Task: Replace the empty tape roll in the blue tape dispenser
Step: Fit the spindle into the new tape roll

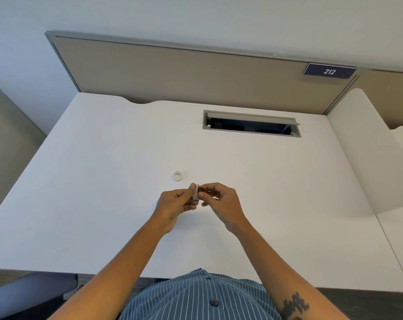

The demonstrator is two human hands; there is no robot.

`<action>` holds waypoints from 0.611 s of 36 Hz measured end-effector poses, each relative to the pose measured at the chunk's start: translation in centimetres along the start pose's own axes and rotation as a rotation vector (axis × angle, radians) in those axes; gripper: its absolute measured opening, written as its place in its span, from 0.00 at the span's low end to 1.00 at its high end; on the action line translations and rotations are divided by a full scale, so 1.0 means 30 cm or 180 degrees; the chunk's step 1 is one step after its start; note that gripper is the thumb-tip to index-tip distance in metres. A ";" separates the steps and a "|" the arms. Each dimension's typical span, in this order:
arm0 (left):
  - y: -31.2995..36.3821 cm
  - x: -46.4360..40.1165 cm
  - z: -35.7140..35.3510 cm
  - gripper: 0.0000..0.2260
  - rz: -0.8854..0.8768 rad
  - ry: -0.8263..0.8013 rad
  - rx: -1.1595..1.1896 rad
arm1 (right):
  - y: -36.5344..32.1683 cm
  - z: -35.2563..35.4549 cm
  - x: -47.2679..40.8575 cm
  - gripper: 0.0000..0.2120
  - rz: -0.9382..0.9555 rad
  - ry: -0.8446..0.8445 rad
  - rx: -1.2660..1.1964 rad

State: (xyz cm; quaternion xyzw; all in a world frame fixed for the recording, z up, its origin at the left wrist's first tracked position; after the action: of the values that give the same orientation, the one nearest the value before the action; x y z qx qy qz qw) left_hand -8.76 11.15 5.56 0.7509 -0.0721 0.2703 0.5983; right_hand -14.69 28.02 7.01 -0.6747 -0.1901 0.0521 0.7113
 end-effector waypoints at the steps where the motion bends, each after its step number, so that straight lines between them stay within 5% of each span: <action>1: -0.001 0.002 -0.001 0.23 -0.0002 0.0010 0.0003 | 0.001 -0.001 0.001 0.07 0.0020 -0.0012 0.0021; 22: -0.011 0.025 -0.005 0.18 -0.0112 0.0082 -0.0133 | 0.009 0.014 0.018 0.10 -0.0023 -0.0123 -0.0241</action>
State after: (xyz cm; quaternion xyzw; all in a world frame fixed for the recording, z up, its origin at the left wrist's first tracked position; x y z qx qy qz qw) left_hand -8.04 11.55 5.66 0.7359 -0.0569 0.2678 0.6193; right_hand -14.30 28.61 6.86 -0.6993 -0.2080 0.0553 0.6817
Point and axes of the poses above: each hand's wrist, its own x-axis away from the middle knuckle, its own z-axis out of the back of the hand, y = z × x, the point moved 5 cm from there along -x, towards the middle knuckle, and after that the axes turned 2 degrees about -x, right-handed, at the moved point
